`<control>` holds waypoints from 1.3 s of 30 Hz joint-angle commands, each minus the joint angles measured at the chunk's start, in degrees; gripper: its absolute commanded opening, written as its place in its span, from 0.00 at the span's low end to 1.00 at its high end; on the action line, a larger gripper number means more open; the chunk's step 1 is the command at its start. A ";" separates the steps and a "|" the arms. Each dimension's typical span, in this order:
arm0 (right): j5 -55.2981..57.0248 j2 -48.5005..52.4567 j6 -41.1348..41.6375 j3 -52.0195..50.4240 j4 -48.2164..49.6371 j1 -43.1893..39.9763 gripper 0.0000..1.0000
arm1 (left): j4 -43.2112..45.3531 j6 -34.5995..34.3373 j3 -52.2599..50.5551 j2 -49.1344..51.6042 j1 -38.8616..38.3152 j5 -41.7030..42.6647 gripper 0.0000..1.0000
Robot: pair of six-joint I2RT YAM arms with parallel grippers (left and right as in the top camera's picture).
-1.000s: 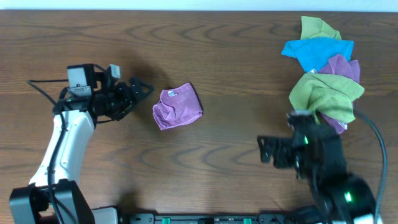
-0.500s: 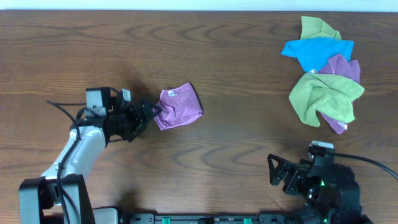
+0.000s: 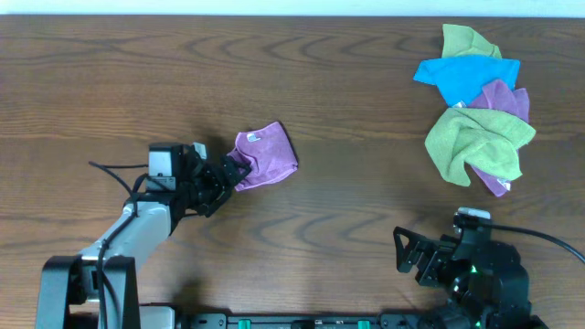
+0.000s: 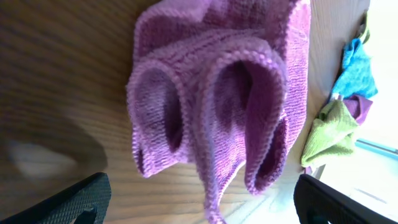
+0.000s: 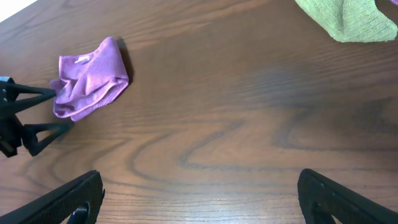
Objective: Fold the cloth
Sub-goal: 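Grasp the folded purple cloth with the left gripper and lift it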
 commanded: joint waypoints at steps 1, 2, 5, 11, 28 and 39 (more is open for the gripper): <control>0.13 -0.28 0.66 -0.31 -0.24 -0.31 0.99 | 0.59 -2.84 -0.13 -0.22 -1.79 -4.72 0.95; 0.13 -0.28 0.66 -0.31 -0.24 -0.31 0.99 | 1.05 -3.41 -0.13 -0.04 -2.23 -5.42 0.95; 0.13 -0.28 0.66 -0.31 -0.26 -0.31 0.99 | 3.13 -4.61 -0.13 1.09 -3.08 -6.36 0.95; 0.13 -0.28 0.66 -0.31 -0.26 -0.31 0.99 | 7.82 -6.51 -0.13 5.03 -4.17 -6.82 0.95; 0.13 -0.28 0.66 -0.31 -0.26 -0.31 0.99 | 20.96 -7.06 -0.11 16.59 -4.98 -6.38 0.06; 0.13 -0.28 0.66 -0.31 -0.26 -0.31 0.99 | 21.05 -8.61 13.53 11.93 -1.36 -8.50 0.06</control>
